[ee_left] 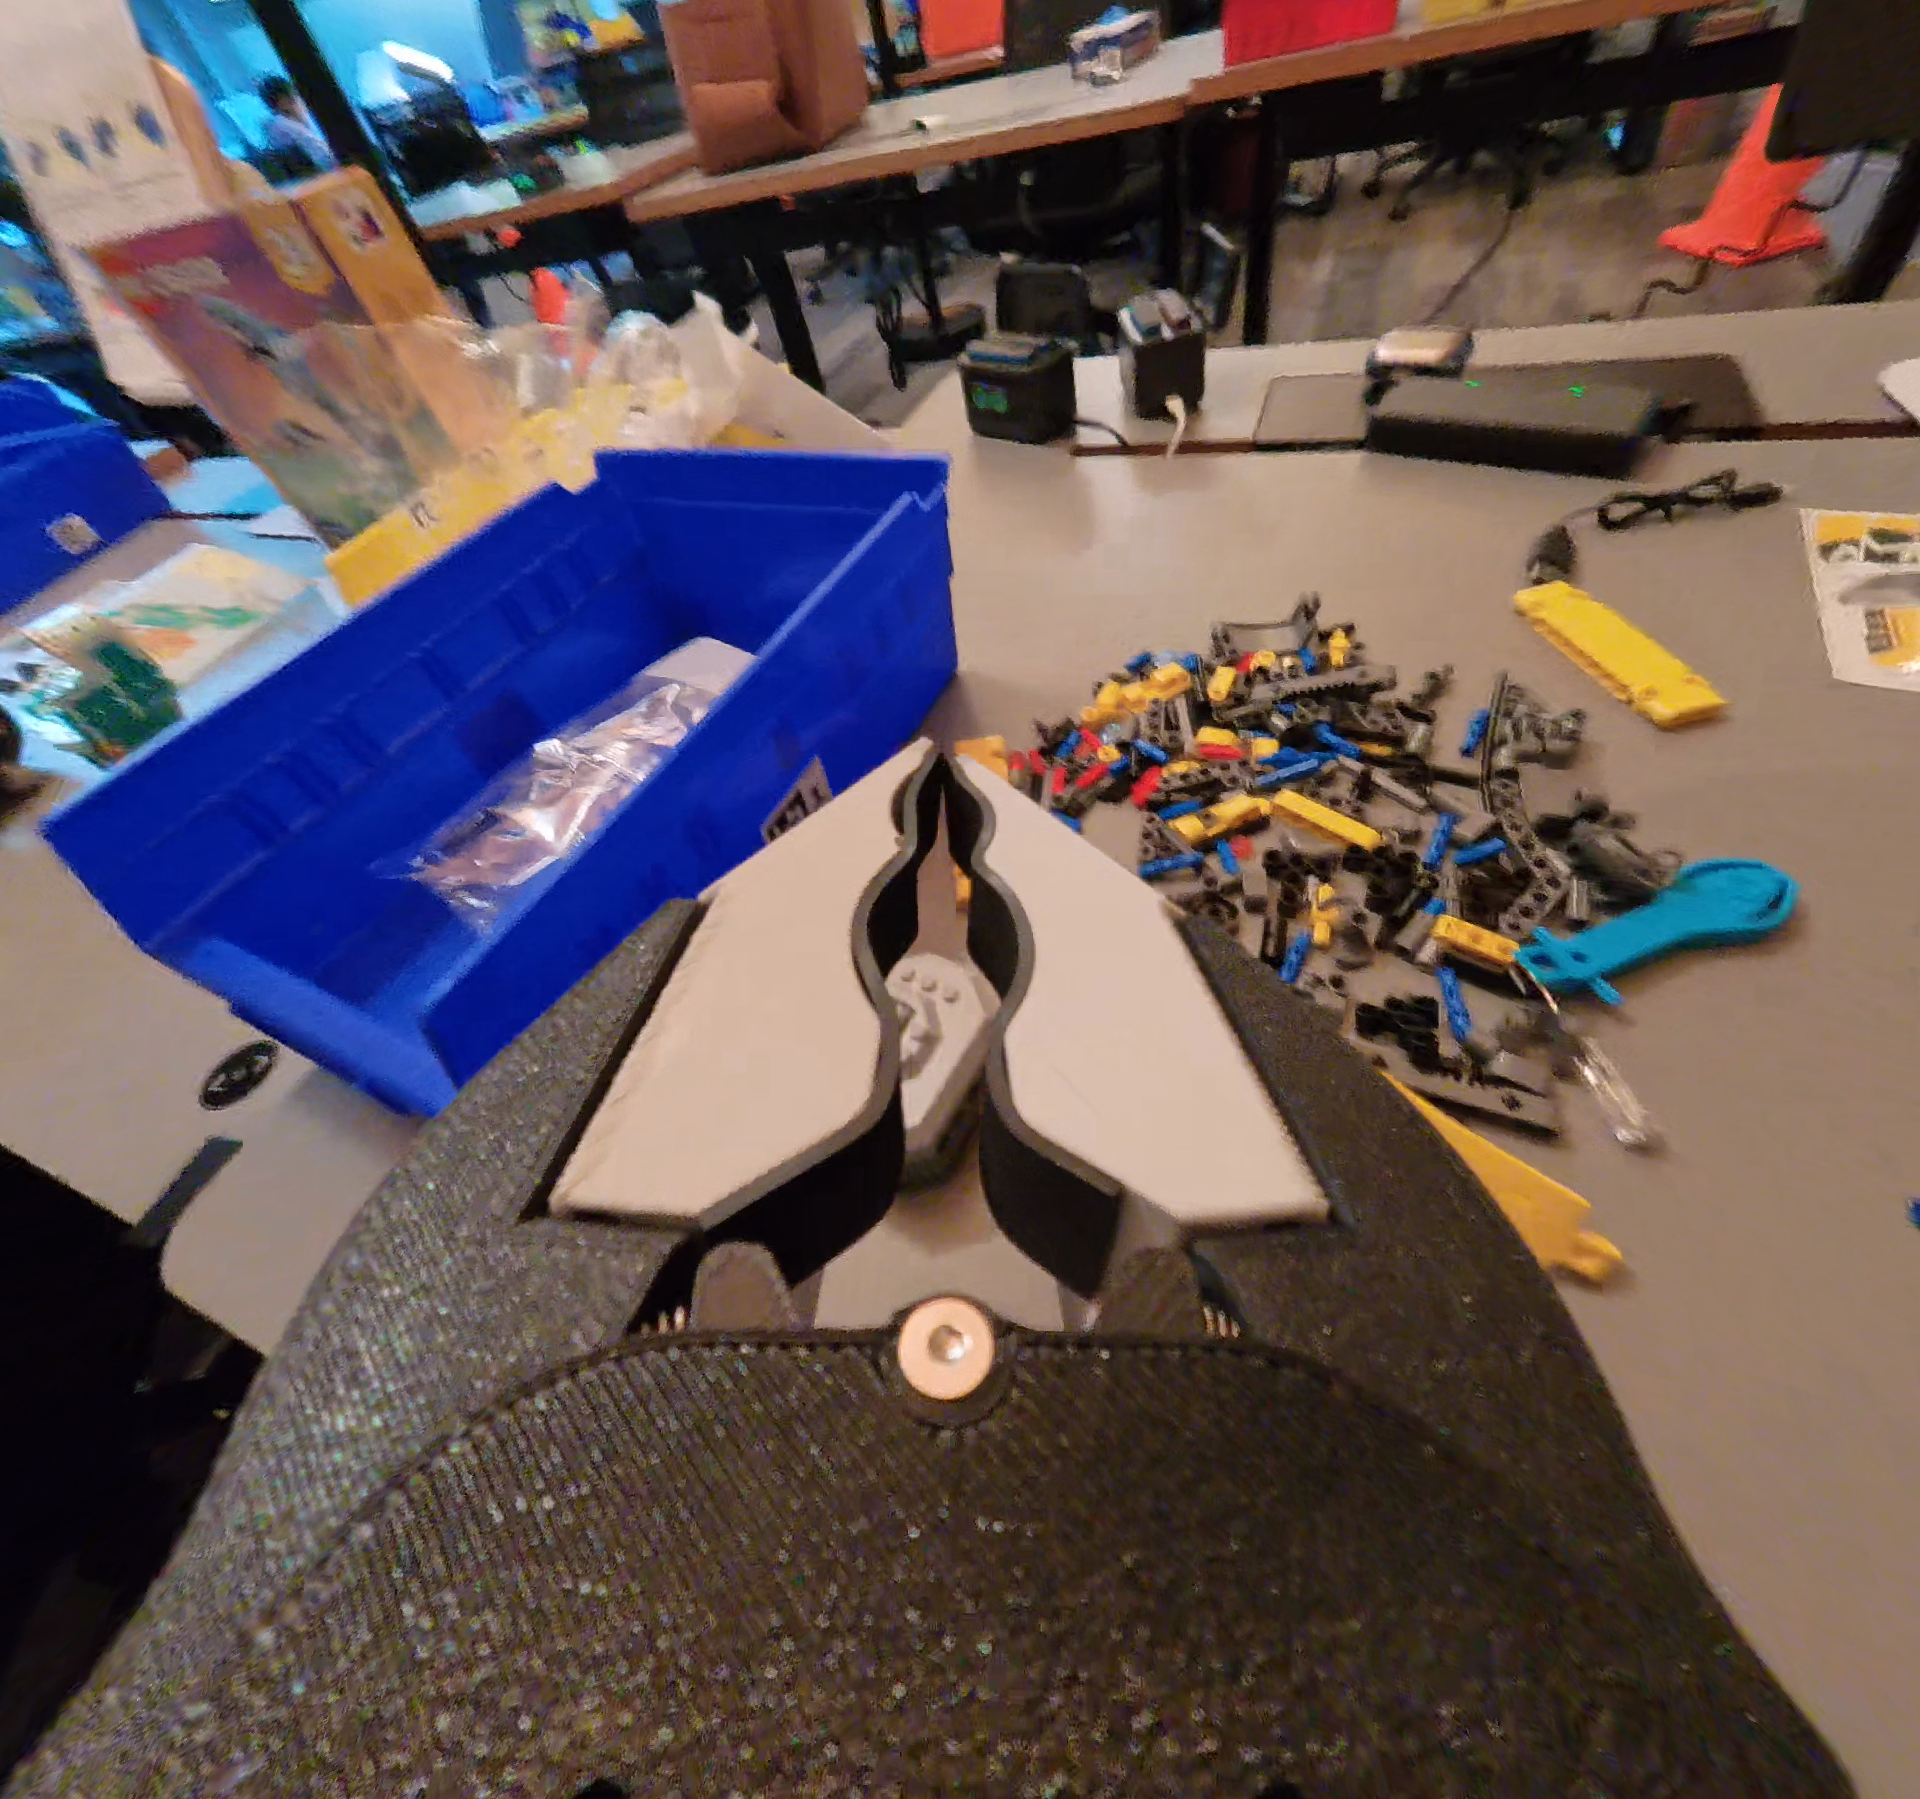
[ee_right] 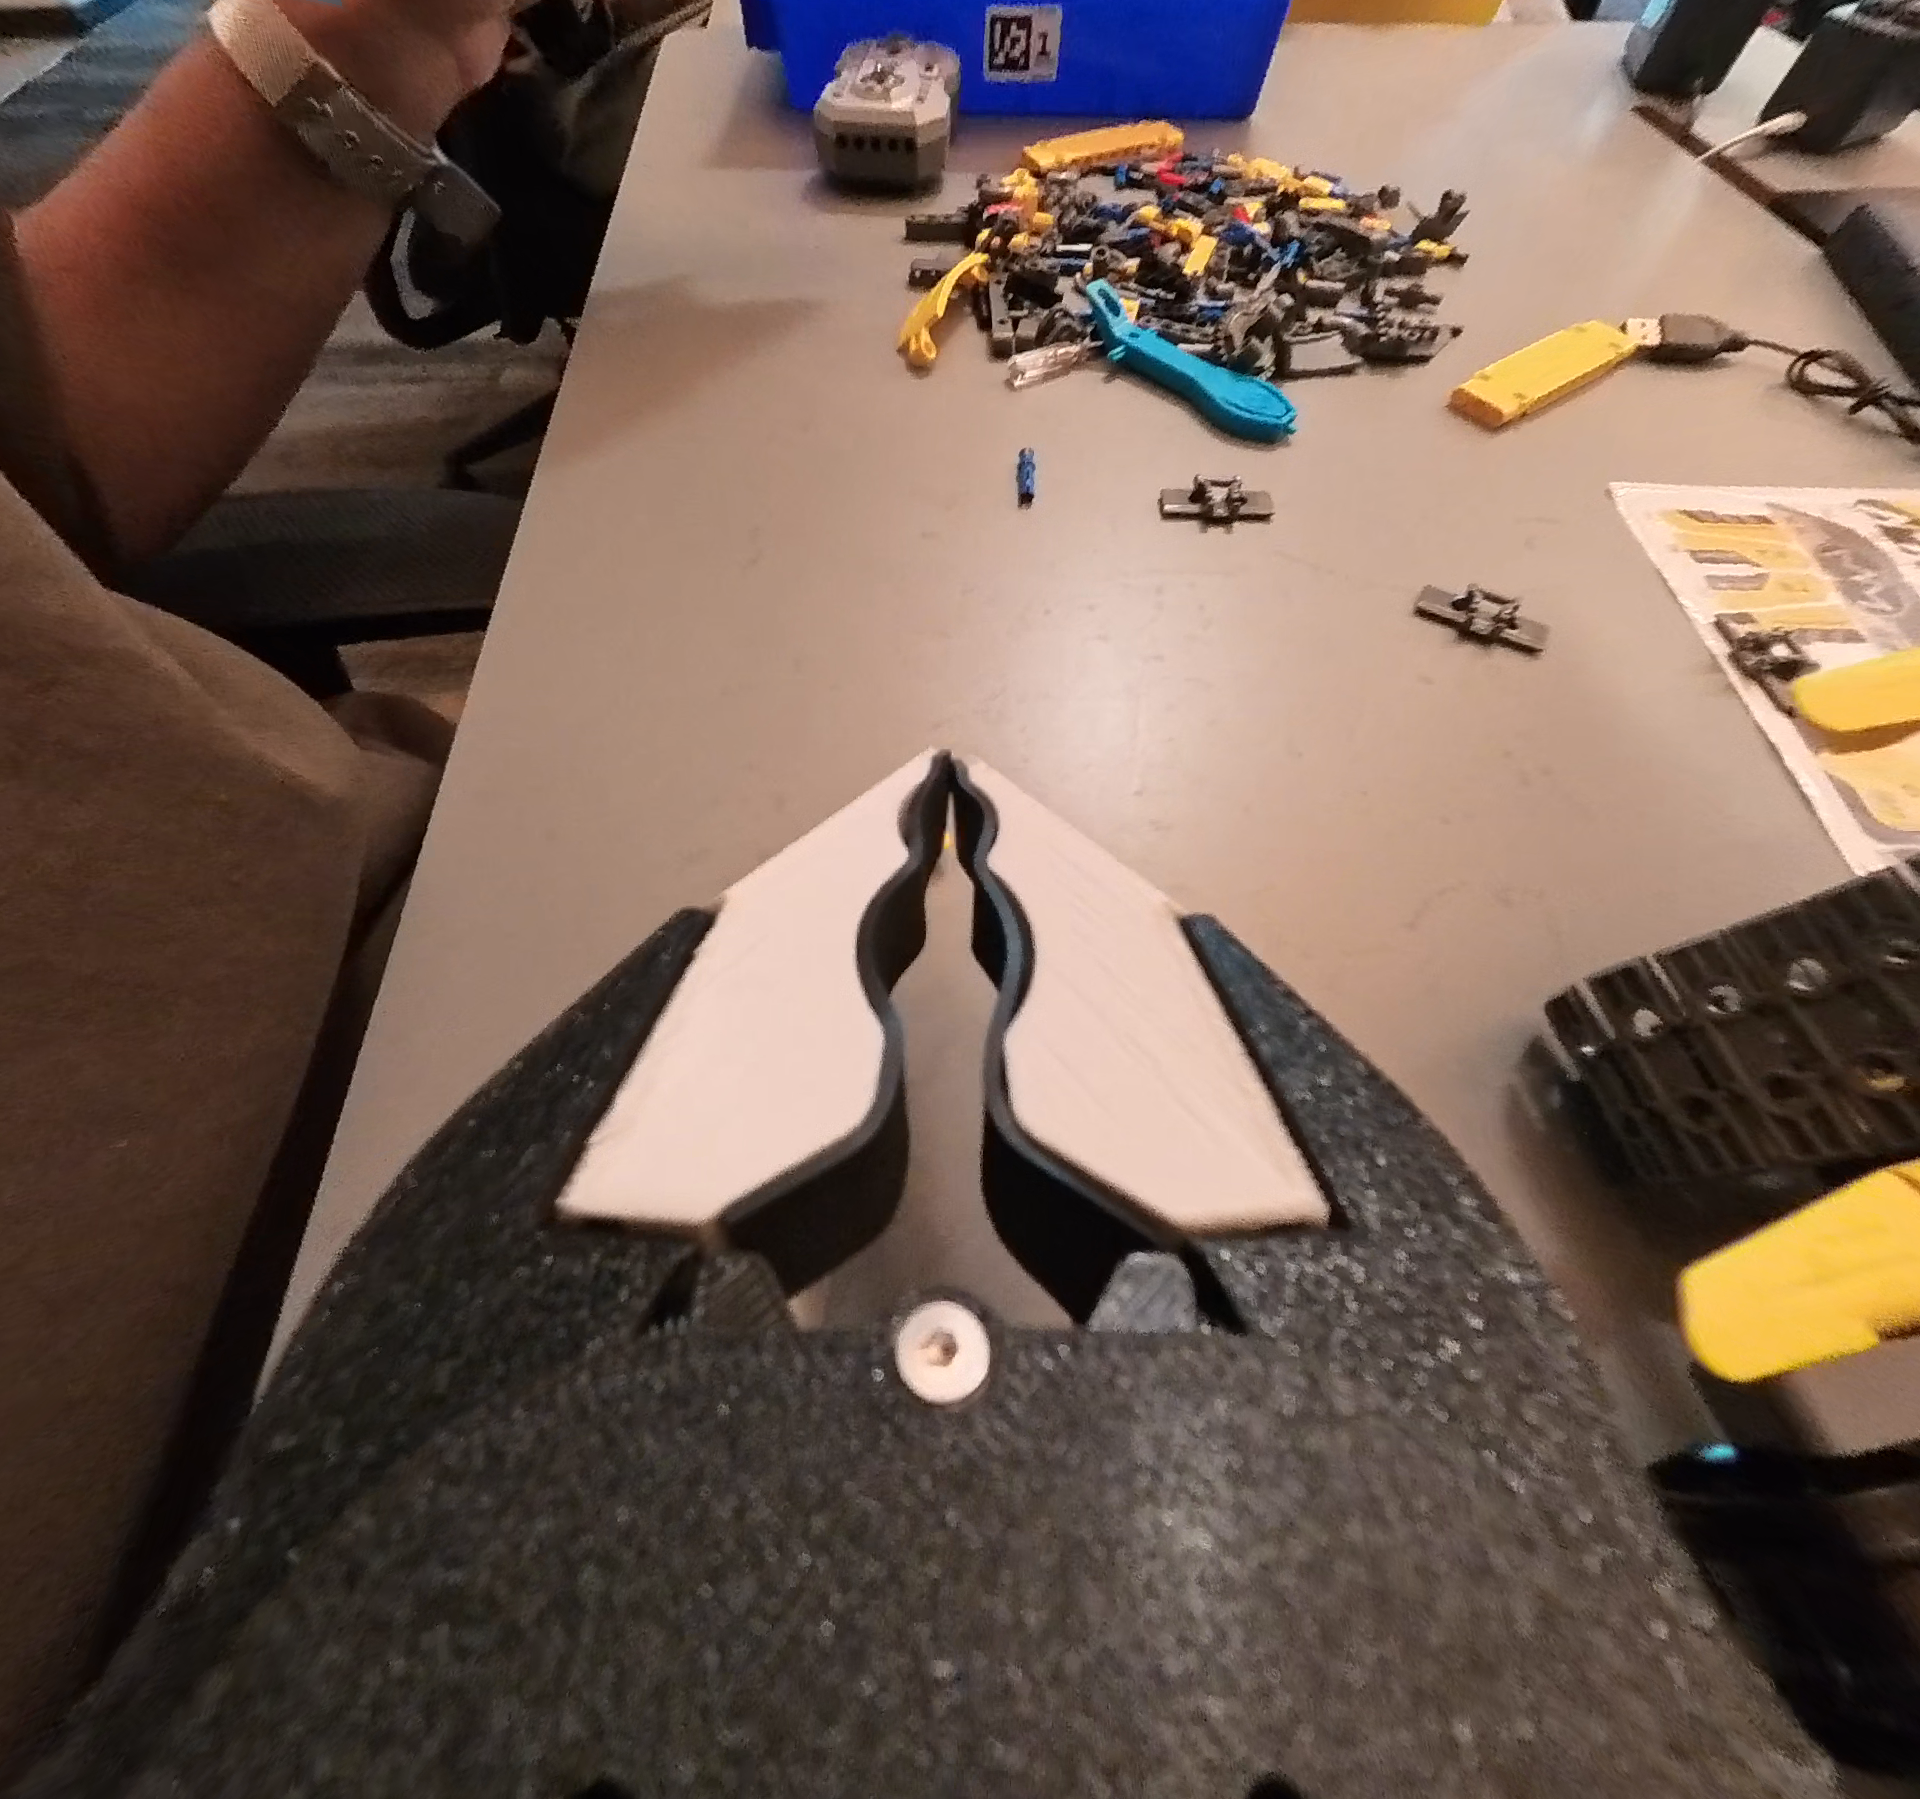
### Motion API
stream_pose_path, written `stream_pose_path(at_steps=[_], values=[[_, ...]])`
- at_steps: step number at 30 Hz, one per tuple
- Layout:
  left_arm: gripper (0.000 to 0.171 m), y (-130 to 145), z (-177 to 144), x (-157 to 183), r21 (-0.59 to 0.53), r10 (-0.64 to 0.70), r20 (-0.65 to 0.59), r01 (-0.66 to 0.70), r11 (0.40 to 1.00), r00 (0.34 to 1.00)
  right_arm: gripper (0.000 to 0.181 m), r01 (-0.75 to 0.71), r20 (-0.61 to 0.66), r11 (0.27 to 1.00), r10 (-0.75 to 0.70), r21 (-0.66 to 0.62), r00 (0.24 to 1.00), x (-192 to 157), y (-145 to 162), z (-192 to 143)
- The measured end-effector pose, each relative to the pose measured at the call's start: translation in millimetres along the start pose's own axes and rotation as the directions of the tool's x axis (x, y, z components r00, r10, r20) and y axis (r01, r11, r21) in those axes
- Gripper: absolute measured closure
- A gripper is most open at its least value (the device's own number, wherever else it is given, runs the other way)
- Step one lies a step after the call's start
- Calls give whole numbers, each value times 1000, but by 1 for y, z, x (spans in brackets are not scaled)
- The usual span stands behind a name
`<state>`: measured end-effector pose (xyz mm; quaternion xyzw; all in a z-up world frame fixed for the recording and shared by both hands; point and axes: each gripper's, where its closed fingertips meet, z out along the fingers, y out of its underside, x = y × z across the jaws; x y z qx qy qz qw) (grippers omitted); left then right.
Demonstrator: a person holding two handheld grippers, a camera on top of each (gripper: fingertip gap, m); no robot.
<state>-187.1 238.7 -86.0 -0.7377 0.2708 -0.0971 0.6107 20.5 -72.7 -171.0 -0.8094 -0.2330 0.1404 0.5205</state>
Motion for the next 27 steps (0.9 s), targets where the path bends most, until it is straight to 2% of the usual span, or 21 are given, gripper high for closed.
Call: stream_pose_path(at_steps=[2, 6, 10, 12, 15, 20, 22, 25, 27], values=[[171, -14, 0, 1, 33, -21, -5, 21, 999, 1000, 181, -1, -25, 1000, 2, 30, 1000, 5, -4, -2], [171, -49, 5, 18, 78, -69, -119, 78, 994, 990, 181, -17, -128, 994, 31, 104, 991, 24, -15, -7], [171, -87, 12, 36, 125, -89, -197, 115, 985, 976, 181, -14, -184, 987, 43, 158, 982, 32, -21, -13], [170, -97, 16, 50, 119, -106, -262, 141, 983, 959, 181, 12, -173, 989, 14, 149, 985, 28, -21, -12], [161, -89, 28, 75, 31, -102, -357, 120, 992, 929, 181, 24, -174, 995, -6, 100, 985, 26, -15, -5], [157, -78, 39, 73, -18, -86, -355, 85, 996, 931, 181, 49, -174, 999, -49, -1, 984, 18, -15, 14], [155, -80, 39, 69, -7, -104, -370, 110, 994, 923, 181, 14, -150, 1000, -16, -12, 989, 15, -28, 24], [151, -74, 44, 63, -22, -124, -389, 126, 992, 913, 181, -37, -89, 998, 40, 43, 995, 16, -61, 39], [150, -68, 52, 58, -37, -130, -387, 126, 991, 913, 181, -61, -94, 996, 67, 69, 993, 25, -78, 50]])
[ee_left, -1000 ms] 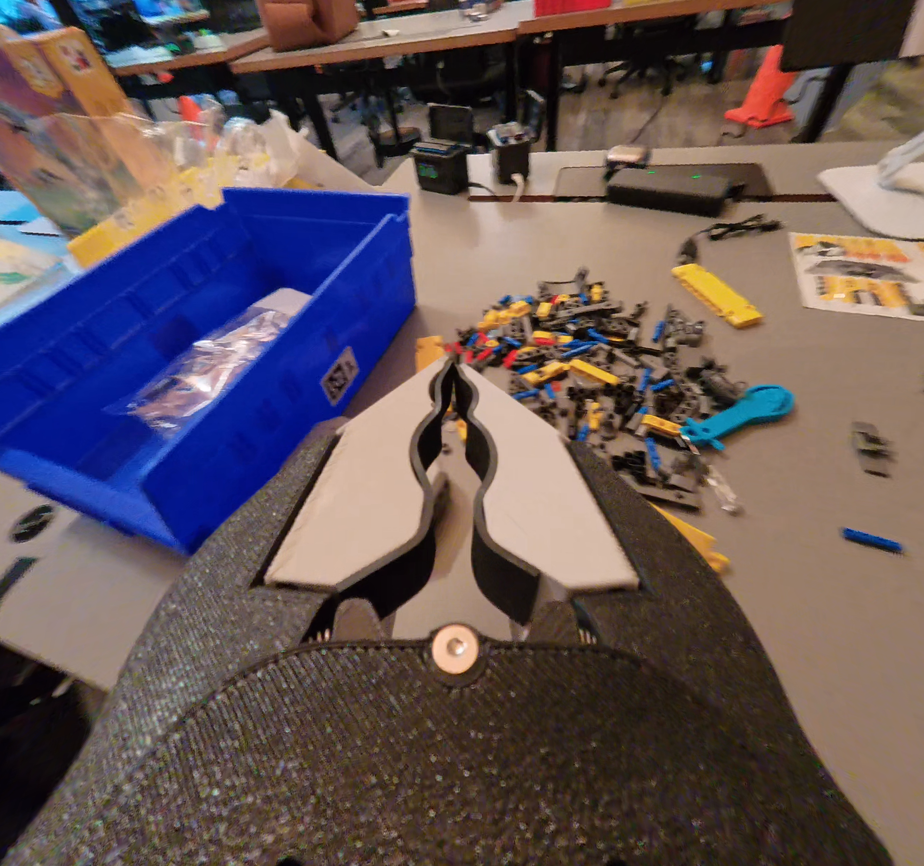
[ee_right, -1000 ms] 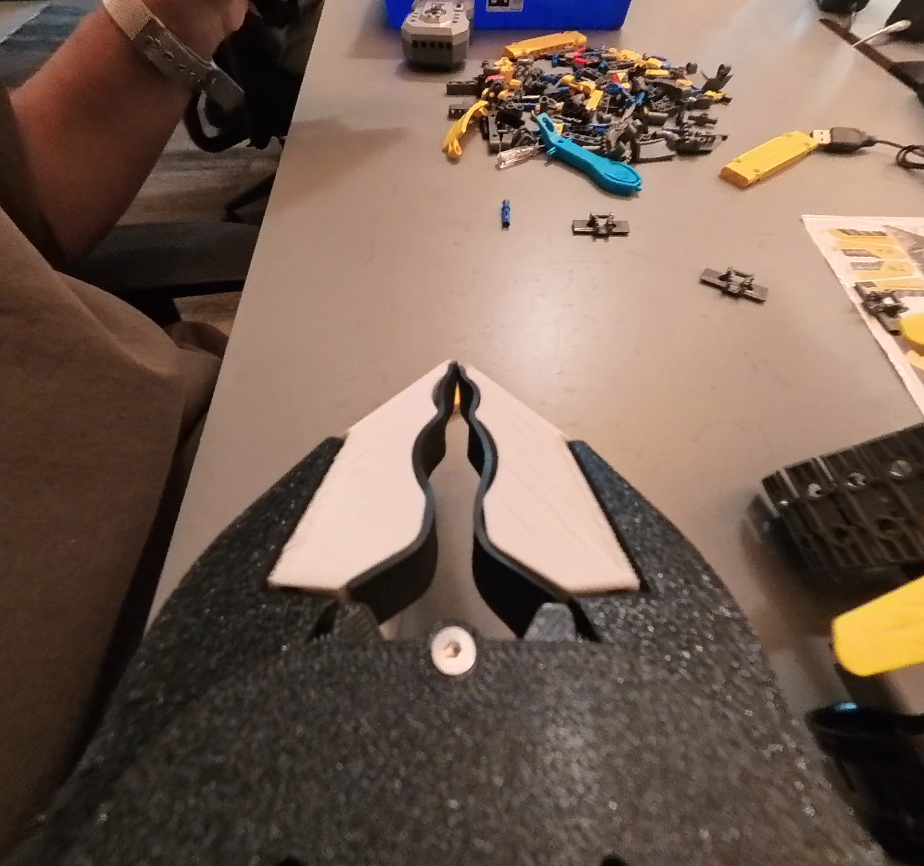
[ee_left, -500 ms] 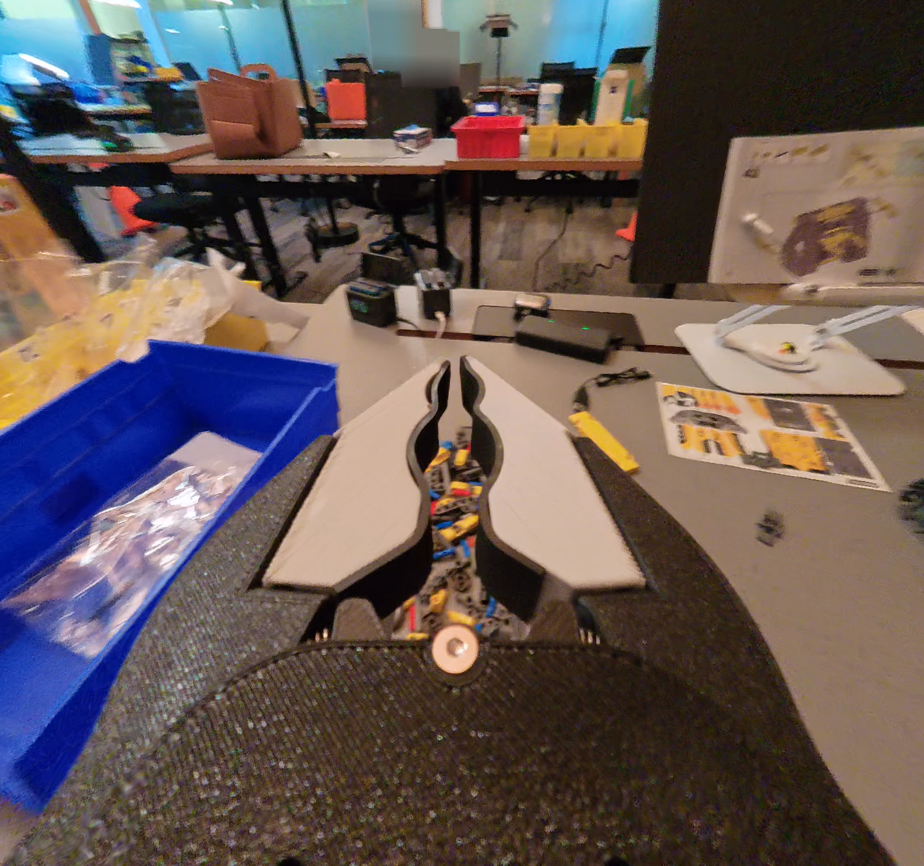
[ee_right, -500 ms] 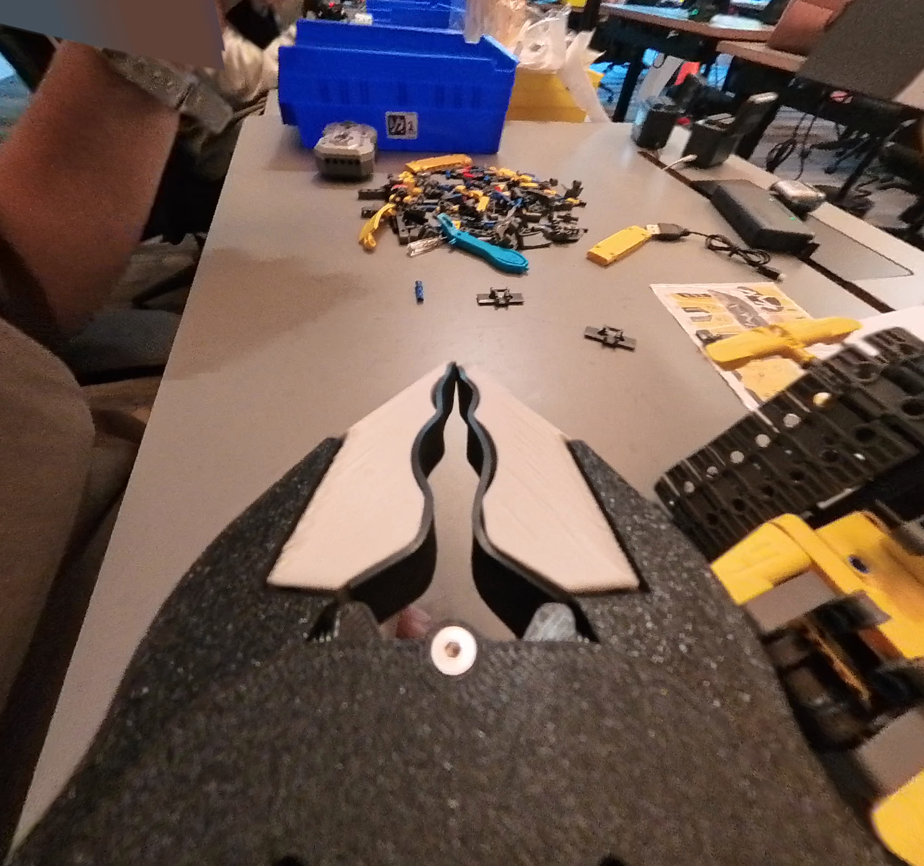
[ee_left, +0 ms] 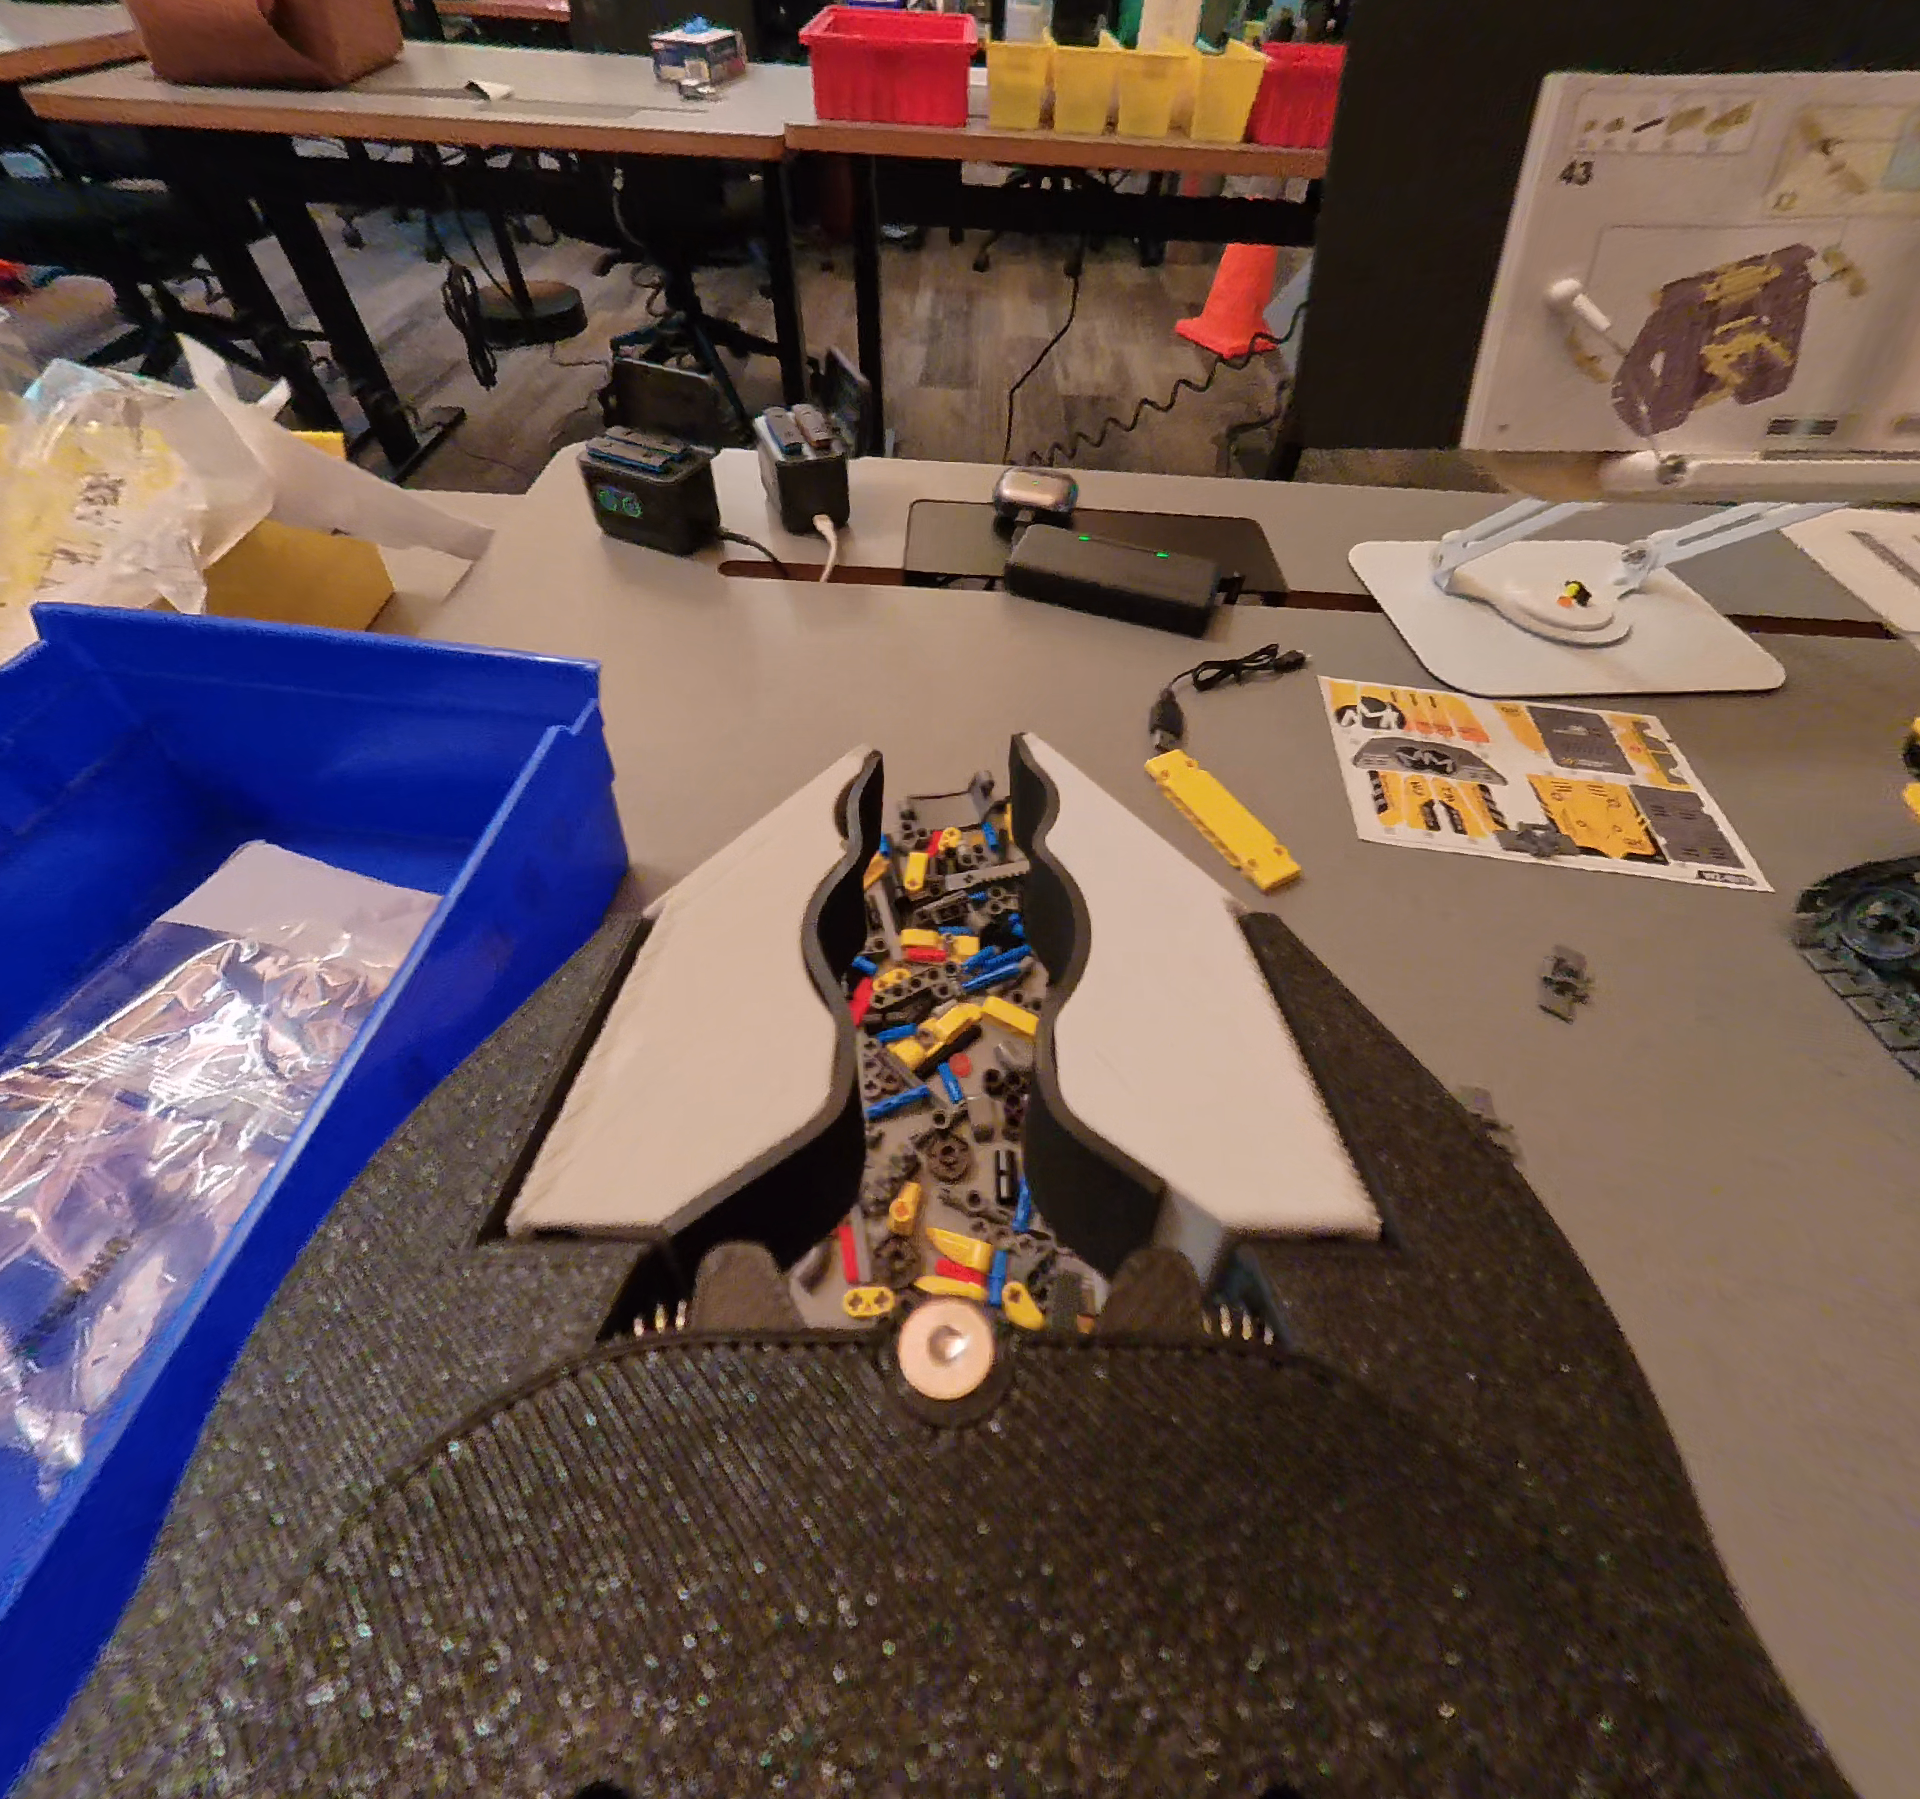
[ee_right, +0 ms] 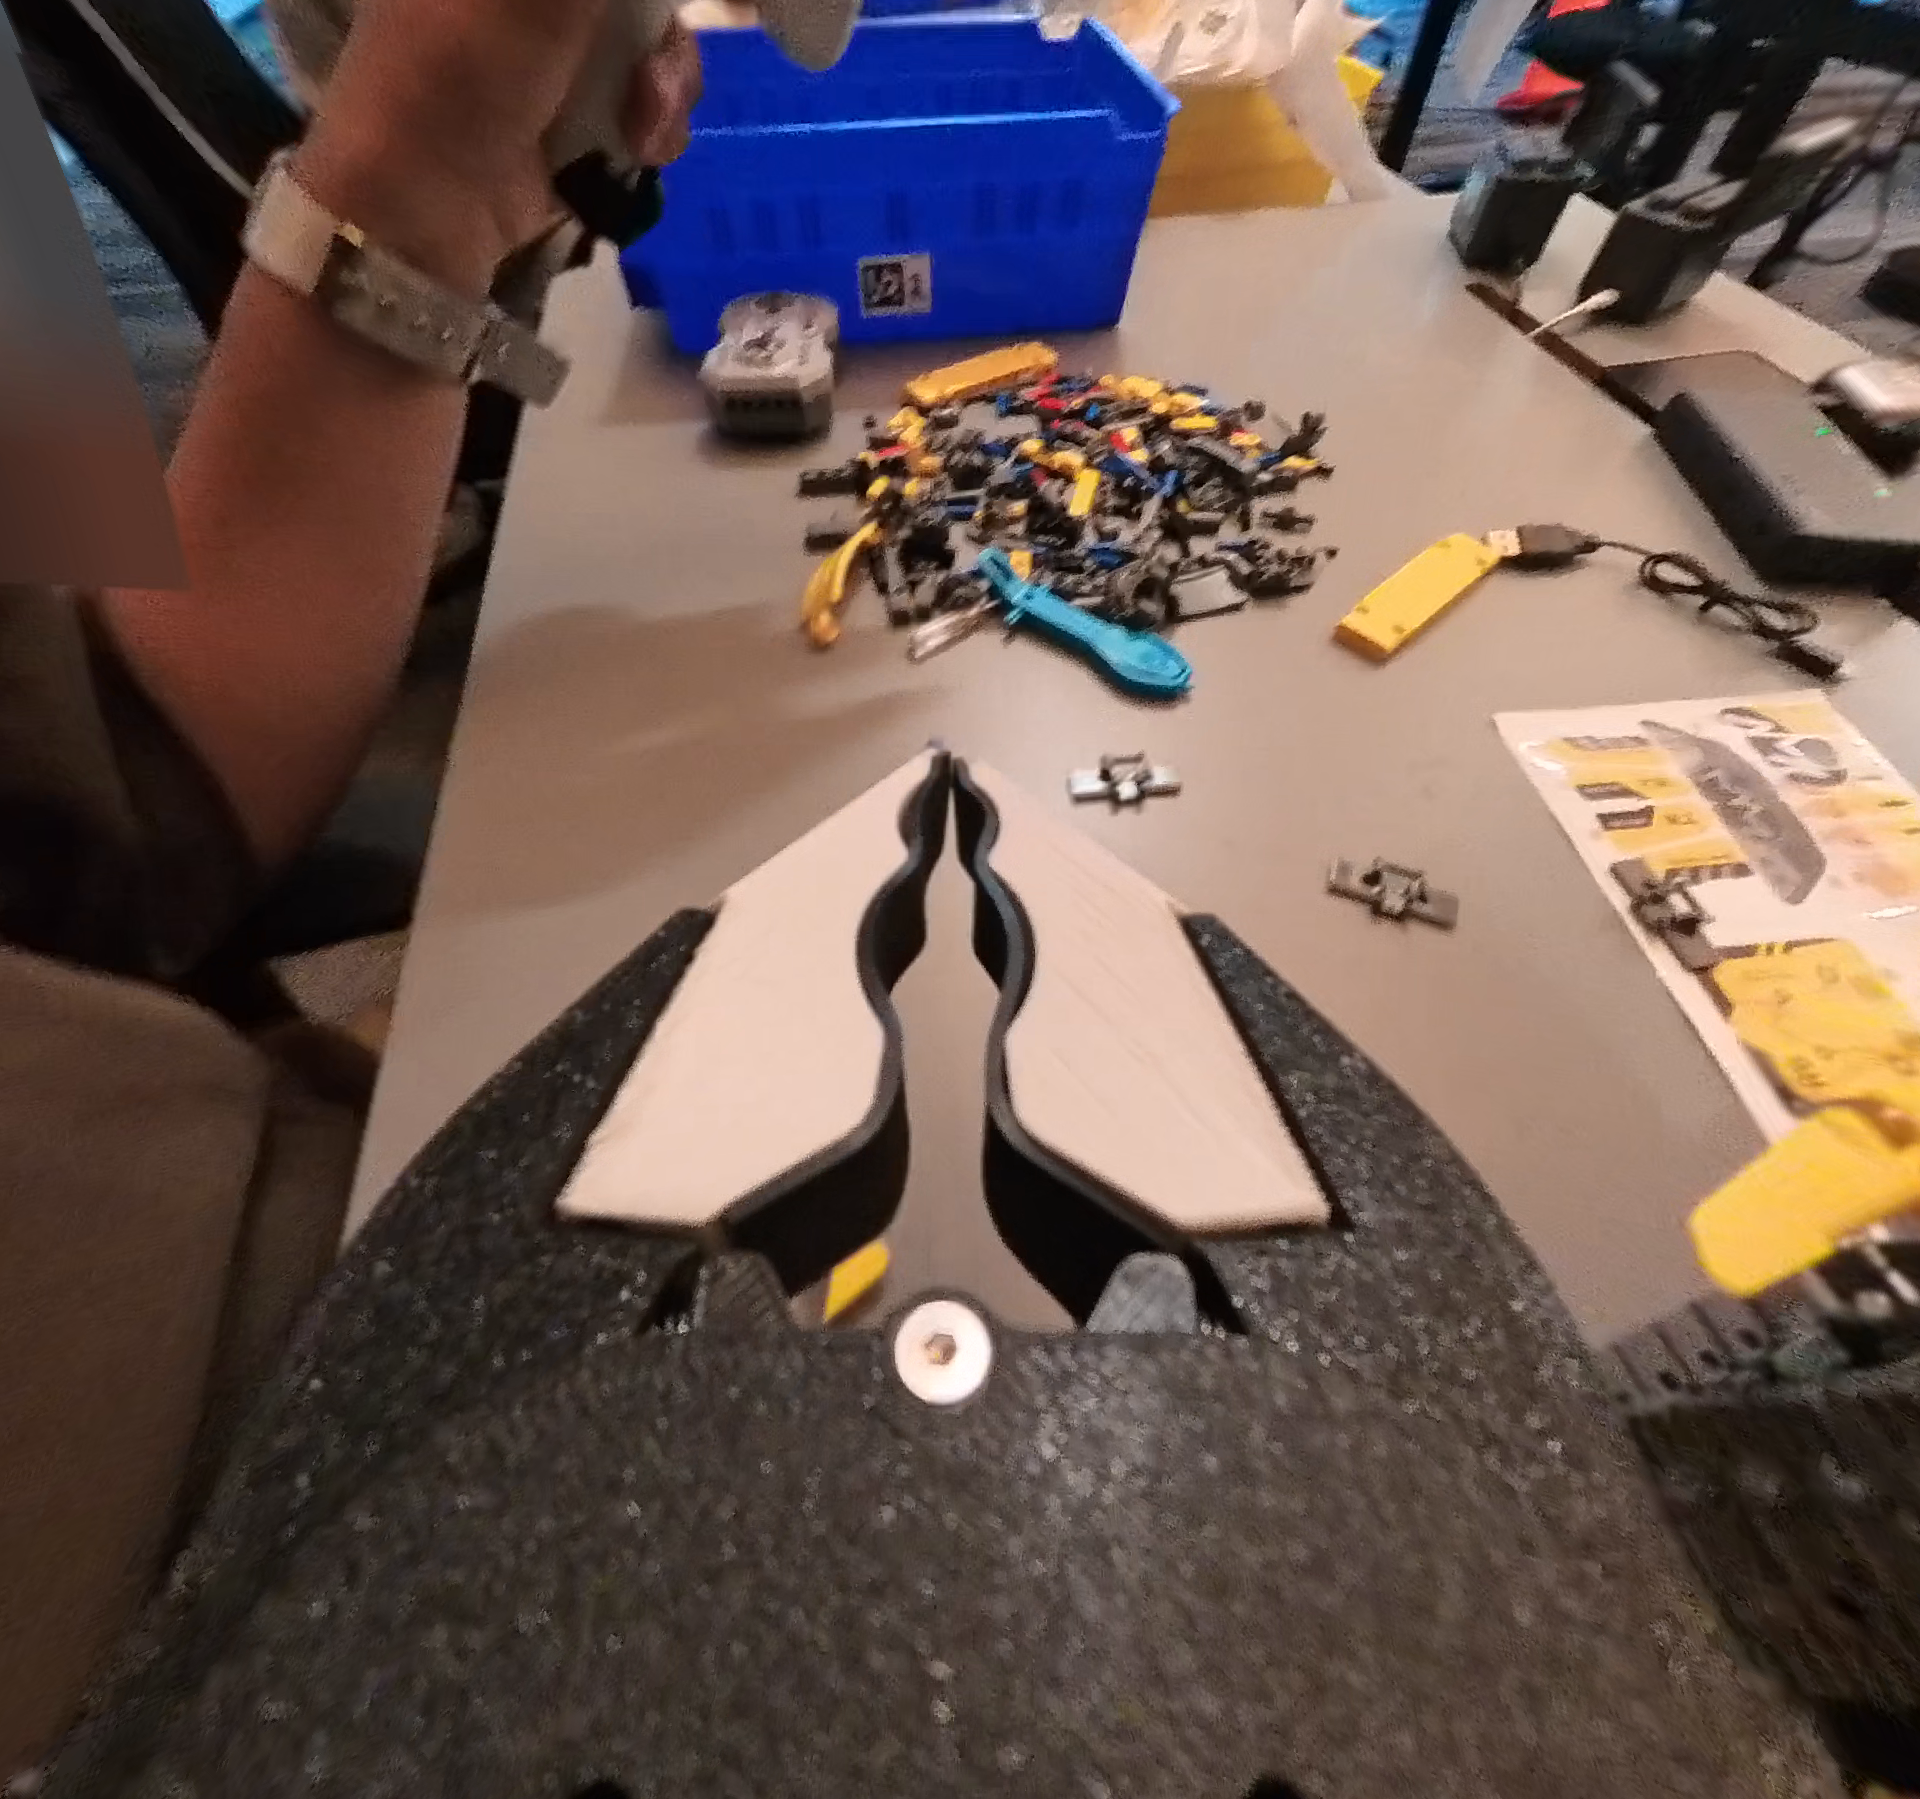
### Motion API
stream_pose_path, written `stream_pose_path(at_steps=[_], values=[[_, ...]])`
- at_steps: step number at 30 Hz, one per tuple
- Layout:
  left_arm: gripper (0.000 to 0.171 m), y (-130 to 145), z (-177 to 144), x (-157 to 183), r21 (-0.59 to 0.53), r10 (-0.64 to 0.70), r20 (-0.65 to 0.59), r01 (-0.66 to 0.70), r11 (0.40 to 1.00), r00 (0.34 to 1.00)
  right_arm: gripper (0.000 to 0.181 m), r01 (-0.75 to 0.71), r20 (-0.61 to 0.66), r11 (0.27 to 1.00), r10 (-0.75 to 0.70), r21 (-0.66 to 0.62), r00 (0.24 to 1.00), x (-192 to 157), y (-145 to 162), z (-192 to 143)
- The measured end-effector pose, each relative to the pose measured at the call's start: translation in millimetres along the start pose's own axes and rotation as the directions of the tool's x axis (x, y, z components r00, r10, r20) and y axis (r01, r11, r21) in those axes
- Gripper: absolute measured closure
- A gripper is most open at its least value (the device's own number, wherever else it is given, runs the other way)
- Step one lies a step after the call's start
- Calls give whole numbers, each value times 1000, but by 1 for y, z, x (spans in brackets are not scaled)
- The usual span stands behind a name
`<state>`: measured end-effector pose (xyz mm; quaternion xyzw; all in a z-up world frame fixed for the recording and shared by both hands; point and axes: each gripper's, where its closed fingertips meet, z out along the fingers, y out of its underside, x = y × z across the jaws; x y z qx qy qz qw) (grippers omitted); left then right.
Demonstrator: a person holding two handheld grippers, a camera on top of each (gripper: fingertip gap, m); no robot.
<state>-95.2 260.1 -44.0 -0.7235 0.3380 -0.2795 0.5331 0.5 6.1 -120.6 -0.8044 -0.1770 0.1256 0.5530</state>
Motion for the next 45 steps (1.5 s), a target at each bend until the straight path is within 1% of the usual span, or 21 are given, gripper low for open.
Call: stream_pose_path(at_steps=[2, 5, 9, 11, 13, 16, 19, 23, 28, 32, 38, 45], values=[[149, 0, 3, -16, 22, 0, 40, -1, 1000, 999, 181, 6, -59, 1000, -6, 2, 998, 14, -4, 13], [149, 6, 5, -37, 18, -40, 69, 39, 999, 997, 181, 35, -98, 999, -34, 9, 995, 17, 5, 23], [147, 12, 9, -46, 21, -96, 50, 95, 995, 994, 181, 81, -147, 997, -81, -9, 986, 18, 25, 18], [146, 16, 15, -44, 4, -98, 42, 97, 995, 994, 175, 78, -159, 997, -79, -12, 984, 22, 30, 12], [145, 20, 20, -43, -19, -82, 48, 83, 996, 995, 163, 39, -142, 999, -39, 0, 989, 25, 29, 8], [145, 23, 23, -40, -38, -54, 61, 56, 998, 997, 162, -50, -79, 997, 54, 53, 995, 25, 23, 4], [145, 24, 25, -41, -45, -38, 77, 41, 998, 996, 156, -94, -25, 993, 96, 65, 995, 22, 25, 3], [146, 27, 26, -43, -55, -51, 75, 56, 997, 996, 153, -72, -17, 996, 73, 58, 997, 18, 26, 4], [145, 42, 34, -48, -119, -51, 88, 61, 991, 995, 151, 2, -37, 999, -1, 40, 999, 13, 25, 5], [145, 42, 36, -45, -119, -45, 84, 55, 991, 995, 150, 43, -53, 998, -41, 39, 998, 9, 23, 5], [145, 42, 38, -42, -120, -29, 85, 39, 992, 996, 150, 16, -41, 998, -14, 58, 999, 10, 20, 3], [145, 49, 44, -42, -149, -19, 87, 32, 988, 996, 149, 1, -40, 998, 1, 55, 999, 12, 22, 4]])
